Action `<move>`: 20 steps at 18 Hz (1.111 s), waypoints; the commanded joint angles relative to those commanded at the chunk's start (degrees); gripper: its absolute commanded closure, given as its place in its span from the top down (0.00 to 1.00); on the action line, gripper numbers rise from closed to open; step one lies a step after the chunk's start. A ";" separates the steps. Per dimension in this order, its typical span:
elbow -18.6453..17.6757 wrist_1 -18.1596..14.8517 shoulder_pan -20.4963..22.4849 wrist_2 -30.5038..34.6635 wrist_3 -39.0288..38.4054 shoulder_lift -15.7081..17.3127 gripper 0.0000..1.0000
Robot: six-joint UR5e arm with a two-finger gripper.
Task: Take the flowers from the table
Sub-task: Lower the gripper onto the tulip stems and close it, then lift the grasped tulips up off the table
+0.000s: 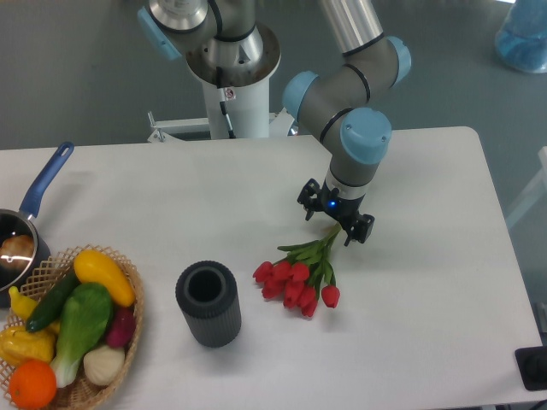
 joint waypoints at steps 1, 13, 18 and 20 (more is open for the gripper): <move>0.00 0.09 -0.09 0.00 0.00 -0.09 1.00; 0.97 1.05 -0.70 0.09 -0.09 -1.67 0.72; 0.97 1.05 -0.88 0.18 -0.09 -1.93 0.33; 0.97 1.05 -0.88 0.26 -0.17 -1.93 0.25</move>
